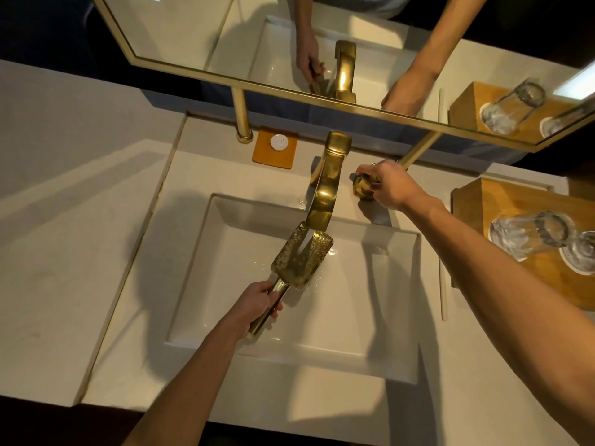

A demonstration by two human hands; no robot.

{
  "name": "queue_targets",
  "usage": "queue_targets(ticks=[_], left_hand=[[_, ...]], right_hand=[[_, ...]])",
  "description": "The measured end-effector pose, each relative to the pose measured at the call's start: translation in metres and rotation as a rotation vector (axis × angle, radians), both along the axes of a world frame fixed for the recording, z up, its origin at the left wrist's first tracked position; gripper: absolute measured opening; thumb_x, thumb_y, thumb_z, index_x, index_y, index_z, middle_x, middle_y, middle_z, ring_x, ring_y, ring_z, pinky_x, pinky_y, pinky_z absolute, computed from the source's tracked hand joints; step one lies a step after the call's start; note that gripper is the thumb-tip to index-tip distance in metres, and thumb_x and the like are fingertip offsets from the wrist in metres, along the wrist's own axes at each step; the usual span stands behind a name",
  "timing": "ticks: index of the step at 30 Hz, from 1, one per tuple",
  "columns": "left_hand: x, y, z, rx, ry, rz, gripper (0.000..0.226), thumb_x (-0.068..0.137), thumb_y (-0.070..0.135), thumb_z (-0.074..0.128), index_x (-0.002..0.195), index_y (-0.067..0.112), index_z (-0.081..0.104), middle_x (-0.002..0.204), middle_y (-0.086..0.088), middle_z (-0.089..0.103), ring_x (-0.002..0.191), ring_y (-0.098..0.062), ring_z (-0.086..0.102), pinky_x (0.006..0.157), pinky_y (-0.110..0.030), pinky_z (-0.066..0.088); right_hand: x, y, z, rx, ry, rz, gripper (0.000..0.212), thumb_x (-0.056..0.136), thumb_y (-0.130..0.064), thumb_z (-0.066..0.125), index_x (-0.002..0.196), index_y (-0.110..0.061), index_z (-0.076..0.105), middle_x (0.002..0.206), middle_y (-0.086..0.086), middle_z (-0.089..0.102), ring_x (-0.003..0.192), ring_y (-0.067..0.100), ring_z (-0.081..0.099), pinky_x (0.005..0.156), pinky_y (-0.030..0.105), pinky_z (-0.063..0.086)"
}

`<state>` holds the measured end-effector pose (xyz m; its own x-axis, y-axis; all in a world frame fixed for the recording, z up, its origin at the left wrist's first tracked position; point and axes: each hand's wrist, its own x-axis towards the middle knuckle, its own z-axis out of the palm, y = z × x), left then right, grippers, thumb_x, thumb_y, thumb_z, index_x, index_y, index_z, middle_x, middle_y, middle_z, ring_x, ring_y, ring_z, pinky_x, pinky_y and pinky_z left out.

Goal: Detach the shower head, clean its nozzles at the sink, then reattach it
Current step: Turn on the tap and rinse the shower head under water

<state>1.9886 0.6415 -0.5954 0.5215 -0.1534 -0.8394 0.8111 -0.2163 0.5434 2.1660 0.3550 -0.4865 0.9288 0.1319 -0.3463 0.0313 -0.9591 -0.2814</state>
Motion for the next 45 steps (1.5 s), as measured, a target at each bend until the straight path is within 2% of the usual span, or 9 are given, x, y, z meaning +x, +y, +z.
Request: queue_targets(ticks=[4,8,13,18,26,34,38,45], left_hand=[[-0.002,-0.004,-0.001,-0.014,0.001,0.005,0.02,0.1,0.005,0.044,0.108,0.006,0.062,0.08,-0.015,0.064,0.07,-0.026,0.058,0.073,-0.043,0.051],[-0.004,0.0,-0.004,-0.022,-0.013,-0.006,0.021,0.1,0.007,0.045,0.112,0.007,0.062,0.079,-0.014,0.065,0.069,-0.024,0.059,0.071,-0.042,0.052],[-0.004,0.006,-0.006,-0.035,-0.001,0.089,0.02,0.1,0.007,0.045,0.112,0.008,0.061,0.078,-0.013,0.065,0.067,-0.025,0.059,0.071,-0.043,0.05],[-0.002,0.01,-0.006,0.001,-0.022,-0.062,0.021,0.099,0.007,0.045,0.109,0.005,0.063,0.078,-0.013,0.065,0.067,-0.023,0.059,0.07,-0.039,0.051],[-0.002,0.01,-0.008,0.03,-0.012,-0.025,0.019,0.099,0.006,0.046,0.106,0.008,0.064,0.076,-0.013,0.065,0.064,-0.023,0.058,0.064,-0.038,0.051],[-0.005,0.007,-0.006,0.034,0.0,0.036,0.018,0.099,0.005,0.046,0.099,0.008,0.063,0.075,-0.014,0.063,0.062,-0.023,0.057,0.063,-0.037,0.049],[-0.007,0.007,-0.006,0.023,0.011,0.056,0.017,0.099,0.005,0.046,0.103,0.004,0.062,0.074,-0.014,0.063,0.061,-0.023,0.057,0.064,-0.038,0.05],[-0.009,0.006,-0.005,0.013,0.012,0.068,0.018,0.099,0.006,0.046,0.105,0.003,0.062,0.075,-0.014,0.063,0.062,-0.023,0.057,0.064,-0.037,0.05]], right_hand=[[0.0,0.0,-0.001,-0.005,-0.001,0.006,0.048,0.088,0.004,0.061,0.129,-0.019,0.059,0.122,0.017,0.059,0.114,0.036,0.054,0.096,0.044,0.048],[0.0,-0.001,-0.003,0.004,-0.009,0.008,0.046,0.087,0.001,0.062,0.127,-0.023,0.061,0.12,0.015,0.06,0.111,0.035,0.055,0.096,0.043,0.049],[0.0,-0.001,-0.002,0.007,-0.007,0.006,0.045,0.089,0.0,0.061,0.127,-0.022,0.061,0.119,0.015,0.06,0.111,0.034,0.055,0.098,0.044,0.049],[0.001,-0.001,-0.003,0.018,0.005,-0.008,0.045,0.088,0.001,0.062,0.126,-0.023,0.062,0.12,0.014,0.061,0.11,0.034,0.056,0.097,0.042,0.049],[0.002,0.001,-0.002,0.03,0.012,-0.036,0.045,0.089,0.001,0.06,0.128,-0.021,0.063,0.122,0.014,0.061,0.112,0.034,0.055,0.099,0.043,0.049],[-0.002,0.005,-0.003,0.015,-0.003,-0.076,0.044,0.091,-0.002,0.058,0.13,-0.022,0.06,0.126,0.017,0.053,0.114,0.036,0.052,0.1,0.042,0.045],[0.0,0.005,-0.002,0.008,0.019,-0.102,0.044,0.093,-0.004,0.057,0.132,-0.023,0.057,0.128,0.019,0.048,0.115,0.038,0.05,0.103,0.043,0.043],[0.004,0.004,-0.005,0.035,0.042,-0.111,0.039,0.093,-0.007,0.057,0.131,-0.02,0.059,0.125,0.017,0.058,0.12,0.037,0.05,0.103,0.048,0.045]])
